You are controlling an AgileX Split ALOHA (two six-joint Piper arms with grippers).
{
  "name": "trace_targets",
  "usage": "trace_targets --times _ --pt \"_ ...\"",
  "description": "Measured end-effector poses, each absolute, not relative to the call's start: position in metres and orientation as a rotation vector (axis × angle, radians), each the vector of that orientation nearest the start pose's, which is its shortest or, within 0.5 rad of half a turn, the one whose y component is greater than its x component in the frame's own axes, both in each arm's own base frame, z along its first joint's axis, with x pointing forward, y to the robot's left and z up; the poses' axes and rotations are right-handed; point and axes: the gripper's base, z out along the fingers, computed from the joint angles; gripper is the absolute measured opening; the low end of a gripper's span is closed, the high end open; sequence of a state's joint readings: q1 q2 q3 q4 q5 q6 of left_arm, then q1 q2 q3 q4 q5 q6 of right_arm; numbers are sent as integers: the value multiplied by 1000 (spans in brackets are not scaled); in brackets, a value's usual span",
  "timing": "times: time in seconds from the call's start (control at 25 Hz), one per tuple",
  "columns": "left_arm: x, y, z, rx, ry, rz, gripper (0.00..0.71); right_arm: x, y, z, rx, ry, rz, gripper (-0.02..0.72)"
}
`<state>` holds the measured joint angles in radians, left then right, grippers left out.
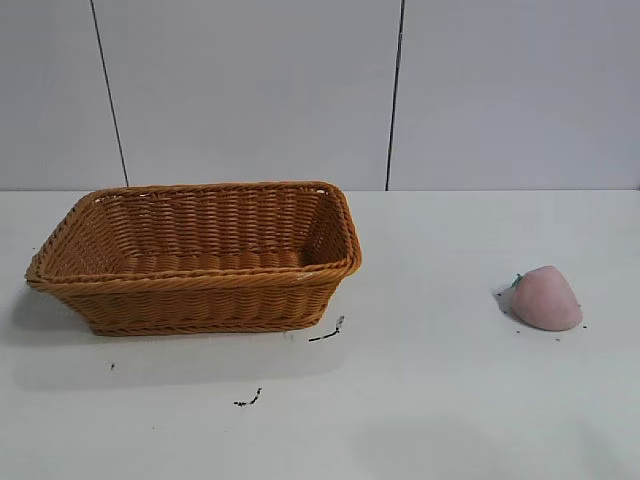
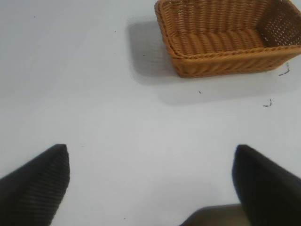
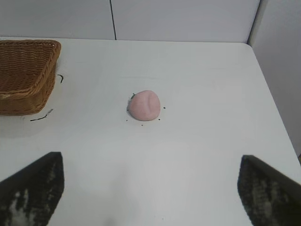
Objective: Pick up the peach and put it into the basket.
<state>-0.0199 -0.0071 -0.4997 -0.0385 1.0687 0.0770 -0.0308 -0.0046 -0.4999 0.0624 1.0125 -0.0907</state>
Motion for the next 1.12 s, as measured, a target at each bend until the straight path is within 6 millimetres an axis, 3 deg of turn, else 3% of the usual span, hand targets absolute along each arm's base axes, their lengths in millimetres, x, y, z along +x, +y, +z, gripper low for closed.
trace_targets --times 0.56,0.8,0.92,1.12 --pt "-6 -3 277 101 2042 -10 692 3 5 286 -62 2007 -5 689" --pt "-6 -3 277 101 2042 -10 692 63 3 299 -55 2248 22 689" --pt "-6 -3 277 101 2042 -10 692 106 2 305 -51 2385 33 689" --pt "-6 -3 277 101 2042 -10 692 185 0 297 -44 2611 50 689"
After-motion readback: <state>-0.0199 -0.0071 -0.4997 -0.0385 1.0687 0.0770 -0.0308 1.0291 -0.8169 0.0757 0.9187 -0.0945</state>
